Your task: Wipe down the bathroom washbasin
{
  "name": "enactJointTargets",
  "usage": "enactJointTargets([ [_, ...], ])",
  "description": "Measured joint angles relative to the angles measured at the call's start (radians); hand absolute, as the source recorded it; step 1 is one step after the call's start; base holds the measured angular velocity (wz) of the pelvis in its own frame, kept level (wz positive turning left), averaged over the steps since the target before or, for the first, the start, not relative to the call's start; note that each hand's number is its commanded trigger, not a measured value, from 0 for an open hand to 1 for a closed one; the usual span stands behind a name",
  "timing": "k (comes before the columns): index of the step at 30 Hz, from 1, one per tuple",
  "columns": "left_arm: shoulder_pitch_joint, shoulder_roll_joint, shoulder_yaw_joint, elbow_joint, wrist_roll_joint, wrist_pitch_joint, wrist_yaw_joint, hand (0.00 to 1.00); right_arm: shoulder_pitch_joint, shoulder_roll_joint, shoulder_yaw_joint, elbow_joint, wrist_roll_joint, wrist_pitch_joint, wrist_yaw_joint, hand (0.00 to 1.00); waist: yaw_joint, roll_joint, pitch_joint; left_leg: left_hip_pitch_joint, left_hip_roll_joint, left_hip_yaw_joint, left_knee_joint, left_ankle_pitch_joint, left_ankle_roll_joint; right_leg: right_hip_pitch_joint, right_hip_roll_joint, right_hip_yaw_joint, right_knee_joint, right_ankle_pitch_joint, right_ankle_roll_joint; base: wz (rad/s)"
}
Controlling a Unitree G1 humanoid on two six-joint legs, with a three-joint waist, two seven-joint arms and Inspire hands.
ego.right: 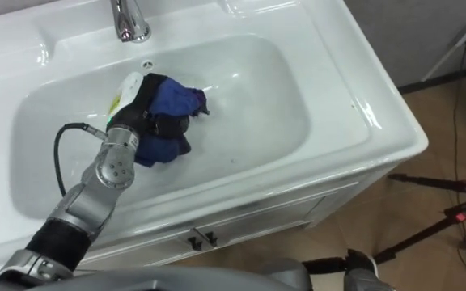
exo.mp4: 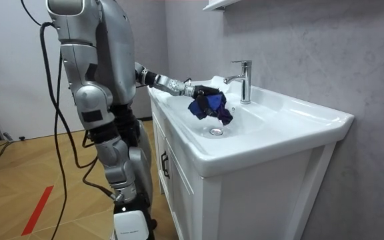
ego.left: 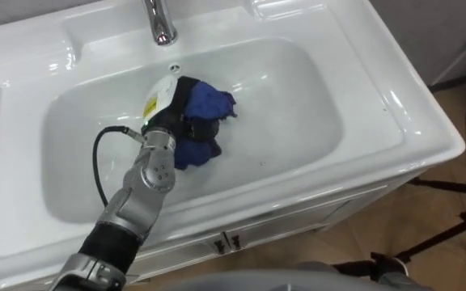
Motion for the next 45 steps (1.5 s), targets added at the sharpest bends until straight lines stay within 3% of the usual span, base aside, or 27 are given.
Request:
enactJointTargets([
  [9, 0.001, 0.011, 0.078, -0.041, 0.125, -0.003, 0.001, 1.00, 0.018, -0.005, -0.029, 0.001, 0.000, 0.001, 0.001, 0.00, 0.028, 0.008, -0.0037, 0.000, 0.000, -0.005, 0.002, -0.005, -0.002, -0.002, 0.001, -0.001, 0.000, 0.000, 0.000, 0.00],
  [16, 0.009, 0.044, 0.120, -0.094, 0.155, 0.010, 0.036, 1.00, 0.038, -0.014, -0.042, 0.006, 0.000, 0.002, 0.000, 0.00, 0.029, 0.023, -0.0115, 0.000, 0.000, -0.007, 0.001, -0.005, -0.002, 0.004, 0.001, -0.015, 0.000, 0.000, 0.000, 0.04],
  [27, 0.009, 0.048, 0.204, -0.110, 0.220, 0.018, 0.071, 1.00, 0.076, -0.022, -0.084, 0.018, -0.002, 0.011, -0.001, 0.00, 0.032, 0.035, -0.0114, 0.019, 0.001, -0.010, 0.003, -0.005, -0.002, 0.025, 0.001, -0.019, 0.001, 0.000, 0.000, 0.00],
  [35, 0.009, 0.094, 0.231, -0.165, 0.224, 0.045, 0.071, 1.00, 0.112, -0.026, -0.099, -0.007, -0.007, 0.044, -0.015, 0.00, 0.056, 0.057, -0.0135, 0.023, 0.000, 0.001, 0.003, -0.005, -0.002, 0.022, 0.001, -0.002, 0.001, 0.000, 0.000, -0.05],
  [40, 0.075, 0.104, 0.254, -0.158, 0.225, 0.054, 0.071, 1.00, 0.111, -0.028, -0.117, -0.021, -0.006, 0.043, -0.025, 0.00, 0.062, 0.065, -0.0057, 0.023, 0.001, -0.002, 0.000, -0.005, -0.003, 0.022, 0.001, -0.008, 0.000, 0.000, 0.000, 0.01],
  [45, 0.120, 0.106, 0.318, -0.154, 0.225, 0.065, 0.071, 1.00, 0.119, -0.030, -0.118, -0.030, -0.009, 0.044, -0.043, 0.00, 0.087, 0.062, -0.0042, 0.021, 0.001, 0.000, 0.001, -0.007, -0.003, 0.014, 0.001, -0.007, 0.000, -0.002, 0.000, -0.01],
])
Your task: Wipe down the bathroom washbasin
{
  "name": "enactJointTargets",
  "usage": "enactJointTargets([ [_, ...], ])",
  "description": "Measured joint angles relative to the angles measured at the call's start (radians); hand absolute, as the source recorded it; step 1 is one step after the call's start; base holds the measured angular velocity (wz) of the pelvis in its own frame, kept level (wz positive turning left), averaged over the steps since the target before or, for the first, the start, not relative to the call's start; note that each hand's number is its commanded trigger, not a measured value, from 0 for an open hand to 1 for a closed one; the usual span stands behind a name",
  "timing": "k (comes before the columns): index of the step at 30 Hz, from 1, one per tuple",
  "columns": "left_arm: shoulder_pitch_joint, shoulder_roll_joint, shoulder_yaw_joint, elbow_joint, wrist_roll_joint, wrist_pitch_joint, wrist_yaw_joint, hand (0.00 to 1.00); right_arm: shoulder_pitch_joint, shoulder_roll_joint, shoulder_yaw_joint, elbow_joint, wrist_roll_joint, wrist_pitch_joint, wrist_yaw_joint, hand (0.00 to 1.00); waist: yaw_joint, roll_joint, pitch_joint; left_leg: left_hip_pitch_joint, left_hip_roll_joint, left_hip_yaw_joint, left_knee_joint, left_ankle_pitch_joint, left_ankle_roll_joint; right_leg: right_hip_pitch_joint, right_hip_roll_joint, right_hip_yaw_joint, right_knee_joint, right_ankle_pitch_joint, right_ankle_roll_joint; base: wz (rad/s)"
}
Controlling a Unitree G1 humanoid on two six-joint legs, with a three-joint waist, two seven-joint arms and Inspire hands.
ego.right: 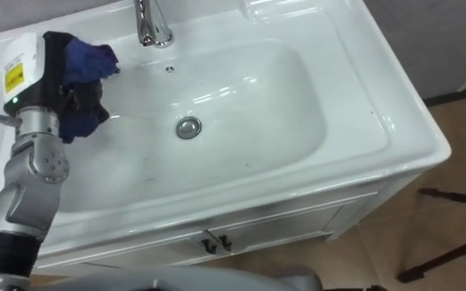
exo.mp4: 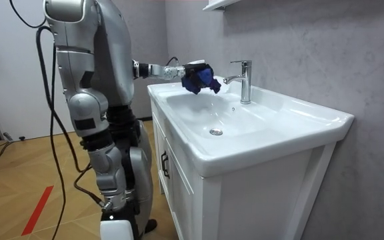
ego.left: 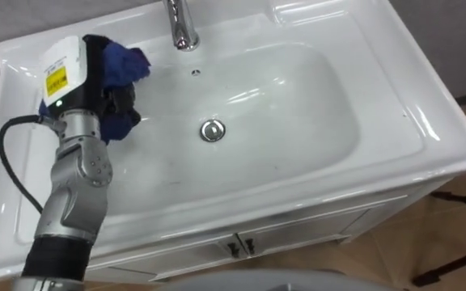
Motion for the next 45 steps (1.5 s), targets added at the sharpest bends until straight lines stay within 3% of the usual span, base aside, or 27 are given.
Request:
enactJointTargets([
  [3, 0.020, 0.018, 0.062, 0.011, -0.003, 0.001, 0.002, 1.00, 0.006, -0.004, 0.000, -0.009, 0.000, 0.000, 0.000, 0.00, 0.010, 0.003, -0.0017, 0.002, 0.000, -0.002, 0.000, 0.000, 0.000, 0.010, 0.000, -0.003, 0.000, -0.001, 0.000, 0.02],
  [7, 0.059, 0.018, 0.113, 0.039, -0.003, 0.008, 0.006, 1.00, 0.010, -0.017, -0.041, -0.013, -0.034, 0.001, 0.001, 0.00, 0.024, 0.007, -0.0048, 0.004, 0.000, -0.006, 0.000, 0.000, 0.000, 0.013, 0.000, -0.008, 0.000, -0.001, 0.000, 0.01],
  [12, 0.058, 0.018, 0.155, 0.113, 0.012, 0.029, 0.017, 1.00, 0.010, -0.034, -0.072, -0.012, -0.035, 0.003, 0.002, 0.00, 0.034, 0.011, -0.0069, 0.004, 0.000, -0.019, 0.003, 0.000, 0.000, 0.014, 0.000, -0.020, 0.002, 0.000, 0.000, 0.06],
  [19, 0.058, 0.019, 0.263, 0.105, 0.059, 0.034, 0.022, 1.00, 0.012, -0.035, -0.081, -0.023, -0.048, 0.004, 0.019, 0.00, 0.058, 0.019, -0.0082, 0.000, 0.000, -0.023, 0.015, -0.004, -0.001, 0.017, -0.001, -0.024, 0.001, 0.000, 0.000, 0.02],
  [25, 0.059, 0.026, 0.275, 0.097, 0.059, 0.036, 0.043, 1.00, 0.029, -0.036, -0.081, -0.049, -0.044, 0.003, 0.042, 0.00, 0.078, 0.019, -0.0082, 0.001, -0.001, -0.023, 0.016, -0.004, 0.000, 0.020, -0.001, -0.025, -0.002, -0.001, 0.000, 0.00],
  [33, 0.082, 0.026, 0.275, 0.097, 0.059, 0.037, 0.043, 1.00, 0.040, -0.035, -0.081, -0.048, -0.049, 0.003, 0.044, 0.00, 0.074, 0.020, -0.0079, 0.003, -0.001, -0.023, 0.016, -0.006, 0.000, 0.025, -0.001, -0.023, -0.002, -0.001, 0.000, 0.00],
  [34, 0.086, 0.026, 0.275, 0.097, 0.059, 0.037, 0.043, 0.94, 0.044, -0.035, -0.081, -0.048, -0.050, 0.003, 0.044, 0.00, 0.073, 0.021, -0.0078, 0.002, -0.001, -0.022, 0.016, -0.006, 0.000, 0.026, -0.001, -0.023, -0.002, -0.001, 0.000, 0.00],
  [35, 0.087, 0.026, 0.275, 0.097, 0.059, 0.038, 0.043, 0.72, 0.047, -0.035, -0.081, -0.048, -0.050, 0.003, 0.044, 0.00, 0.073, 0.021, -0.0077, 0.001, -0.001, -0.022, 0.017, -0.006, 0.000, 0.026, -0.001, -0.023, -0.002, -0.001, 0.000, 0.00],
  [36, 0.087, 0.026, 0.275, 0.097, 0.059, 0.040, 0.043, 0.00, 0.049, -0.035, -0.081, -0.048, -0.055, 0.004, 0.044, 0.00, 0.074, 0.021, -0.0076, 0.000, -0.001, -0.022, 0.017, -0.006, 0.000, 0.026, -0.001, -0.022, -0.002, -0.001, 0.000, 0.00],
  [45, 0.087, 0.026, 0.274, 0.097, 0.058, 0.052, 0.043, 0.00, 0.046, -0.036, -0.080, -0.048, -0.123, 0.016, 0.045, 0.00, 0.063, 0.018, -0.0061, 0.001, -0.001, -0.023, 0.017, -0.006, 0.000, 0.025, -0.002, -0.023, -0.002, -0.004, 0.000, 0.00],
])
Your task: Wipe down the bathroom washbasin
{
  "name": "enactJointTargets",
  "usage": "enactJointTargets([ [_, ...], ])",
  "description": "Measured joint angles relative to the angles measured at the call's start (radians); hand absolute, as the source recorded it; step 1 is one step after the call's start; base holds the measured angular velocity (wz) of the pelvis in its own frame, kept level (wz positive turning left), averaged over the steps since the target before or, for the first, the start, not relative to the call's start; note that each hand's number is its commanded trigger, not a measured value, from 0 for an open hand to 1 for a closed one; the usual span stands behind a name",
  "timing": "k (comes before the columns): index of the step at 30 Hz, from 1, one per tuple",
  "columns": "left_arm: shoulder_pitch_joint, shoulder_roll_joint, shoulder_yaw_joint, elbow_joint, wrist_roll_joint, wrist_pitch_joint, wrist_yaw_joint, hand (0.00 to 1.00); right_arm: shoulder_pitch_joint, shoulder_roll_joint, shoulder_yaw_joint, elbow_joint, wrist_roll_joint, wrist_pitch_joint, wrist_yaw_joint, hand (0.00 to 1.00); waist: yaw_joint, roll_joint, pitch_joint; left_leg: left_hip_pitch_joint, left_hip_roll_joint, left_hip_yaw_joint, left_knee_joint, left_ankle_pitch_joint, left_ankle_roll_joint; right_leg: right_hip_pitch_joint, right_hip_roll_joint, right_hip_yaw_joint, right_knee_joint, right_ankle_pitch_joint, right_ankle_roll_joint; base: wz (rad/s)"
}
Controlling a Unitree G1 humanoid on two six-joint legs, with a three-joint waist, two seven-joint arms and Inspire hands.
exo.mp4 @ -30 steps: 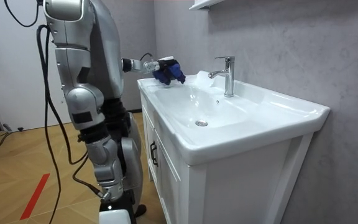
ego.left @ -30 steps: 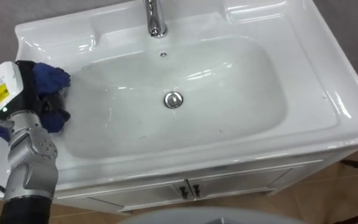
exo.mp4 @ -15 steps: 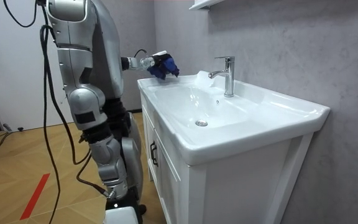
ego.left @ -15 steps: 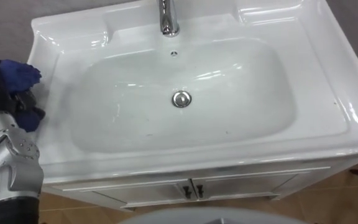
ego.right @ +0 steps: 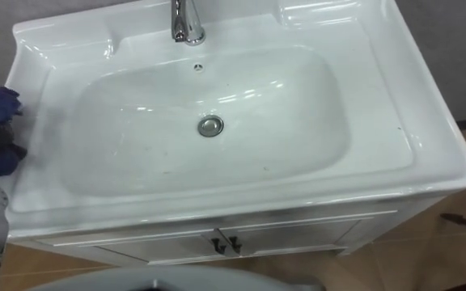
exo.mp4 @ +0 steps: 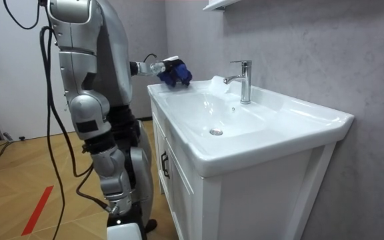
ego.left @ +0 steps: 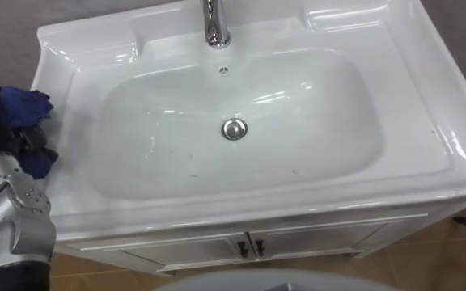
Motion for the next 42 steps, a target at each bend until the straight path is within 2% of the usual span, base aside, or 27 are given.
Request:
enactJointTargets([
  [12, -0.006, 0.000, 0.000, 0.000, 0.000, 0.003, 0.000, 0.00, -0.008, 0.000, 0.000, -0.001, -0.074, 0.010, -0.001, 0.00, -0.014, -0.003, 0.0011, -0.001, 0.000, 0.001, -0.001, -0.001, 0.000, -0.006, 0.000, 0.002, 0.000, -0.003, 0.000, 0.00],
  [18, -0.006, 0.000, 0.000, -0.038, 0.009, 0.026, -0.003, 0.00, 0.002, 0.000, 0.000, -0.034, -0.073, 0.027, -0.001, 0.00, -0.014, -0.004, 0.0011, -0.001, 0.000, -0.001, -0.002, -0.001, 0.000, -0.005, 0.000, 0.002, 0.000, -0.003, 0.000, 0.00],
  [21, -0.006, 0.000, 0.000, -0.055, 0.046, 0.025, -0.003, 0.00, 0.002, 0.001, 0.001, -0.039, -0.071, 0.026, -0.006, 0.00, -0.013, -0.003, 0.0008, -0.002, 0.000, 0.000, -0.001, -0.001, 0.000, -0.005, 0.000, 0.002, 0.000, -0.004, 0.000, 0.00],
  [32, -0.014, 0.000, 0.000, -0.060, 0.047, 0.024, -0.003, 0.00, 0.003, 0.003, 0.002, -0.039, -0.066, 0.020, -0.037, 0.00, -0.014, -0.001, 0.0005, -0.003, 0.000, 0.000, -0.002, -0.001, 0.000, -0.005, 0.000, 0.001, 0.000, -0.005, 0.000, 0.00],
  [39, -0.045, 0.000, -0.001, -0.062, 0.072, 0.024, -0.004, 0.00, 0.002, 0.003, 0.002, -0.039, -0.061, 0.019, -0.043, 0.00, -0.013, 0.006, 0.0011, -0.004, 0.000, 0.000, -0.002, -0.001, 0.000, -0.006, 0.000, 0.002, -0.001, -0.005, 0.000, 0.00],
  [42, -0.044, 0.000, -0.016, -0.081, 0.019, 0.019, -0.005, 0.00, 0.001, 0.003, 0.004, -0.039, -0.026, 0.020, -0.044, 0.00, -0.014, 0.007, 0.0020, -0.004, 0.000, -0.001, -0.002, -0.001, 0.000, -0.001, 0.000, 0.000, -0.001, -0.005, 0.000, 0.00],
])
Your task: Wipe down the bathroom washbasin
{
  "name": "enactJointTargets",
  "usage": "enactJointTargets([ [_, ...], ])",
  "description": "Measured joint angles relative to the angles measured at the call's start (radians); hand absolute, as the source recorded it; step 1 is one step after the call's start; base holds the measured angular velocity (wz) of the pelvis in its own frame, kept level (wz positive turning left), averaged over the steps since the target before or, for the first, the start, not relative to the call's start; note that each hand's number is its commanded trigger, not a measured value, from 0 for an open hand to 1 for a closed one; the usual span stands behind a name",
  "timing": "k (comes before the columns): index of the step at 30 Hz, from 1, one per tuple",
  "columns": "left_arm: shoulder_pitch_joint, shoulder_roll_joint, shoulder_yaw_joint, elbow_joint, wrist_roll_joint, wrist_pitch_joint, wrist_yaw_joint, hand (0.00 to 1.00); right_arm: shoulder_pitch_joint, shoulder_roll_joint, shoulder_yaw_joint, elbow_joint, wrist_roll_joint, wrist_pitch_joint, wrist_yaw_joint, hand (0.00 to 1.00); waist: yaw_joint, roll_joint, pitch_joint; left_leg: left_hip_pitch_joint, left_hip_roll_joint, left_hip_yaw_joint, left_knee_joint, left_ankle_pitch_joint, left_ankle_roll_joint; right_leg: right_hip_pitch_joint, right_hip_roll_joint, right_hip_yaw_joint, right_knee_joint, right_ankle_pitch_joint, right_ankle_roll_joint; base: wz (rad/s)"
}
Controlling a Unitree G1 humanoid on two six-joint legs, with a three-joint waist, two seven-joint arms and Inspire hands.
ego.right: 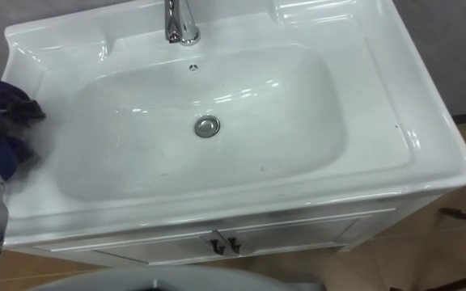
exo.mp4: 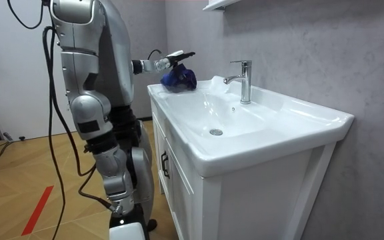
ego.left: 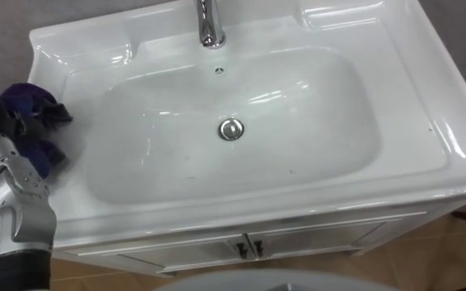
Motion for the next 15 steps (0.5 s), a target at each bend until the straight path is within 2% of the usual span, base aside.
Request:
enactJointTargets([
  [6, 0.000, 0.000, 0.001, -0.021, -0.237, -0.006, -0.004, 0.00, -0.011, 0.004, -0.005, 0.001, 0.010, -0.002, 0.001, 0.00, -0.009, -0.005, 0.0000, 0.002, -0.001, -0.007, -0.001, 0.000, 0.000, -0.002, 0.000, -0.006, 0.000, -0.003, -0.001, 0.02],
  [11, 0.004, -0.023, 0.000, -0.022, -0.441, -0.011, -0.015, 0.00, -0.015, 0.012, -0.004, 0.001, 0.072, -0.002, -0.005, 0.00, -0.007, -0.011, -0.0017, 0.004, -0.001, -0.007, -0.002, 0.000, 0.000, -0.001, 0.000, -0.007, -0.001, -0.003, 0.000, 0.01],
  [13, 0.004, -0.023, 0.000, -0.017, -0.605, -0.025, -0.040, 0.00, -0.019, 0.014, -0.004, 0.002, 0.116, -0.005, 0.000, 0.00, -0.007, -0.013, -0.0018, 0.006, -0.001, -0.008, -0.001, 0.000, 0.000, 0.003, 0.000, -0.009, 0.000, -0.003, 0.000, 0.00],
  [14, 0.005, -0.023, 0.000, -0.014, -0.640, -0.029, -0.047, 0.00, -0.021, 0.014, -0.004, 0.004, 0.122, -0.007, 0.003, 0.00, -0.006, -0.013, -0.0018, 0.006, -0.001, -0.008, -0.001, 0.000, 0.000, 0.003, 0.000, -0.009, 0.001, -0.003, 0.000, 0.00],
  [15, 0.005, -0.024, 0.000, -0.002, -0.721, -0.037, -0.060, 0.00, -0.021, 0.016, -0.004, 0.004, 0.125, -0.013, 0.007, 0.00, -0.009, -0.014, -0.0015, 0.009, -0.001, -0.005, -0.001, 0.000, 0.000, 0.004, 0.000, -0.008, 0.001, -0.003, 0.000, -0.05],
])
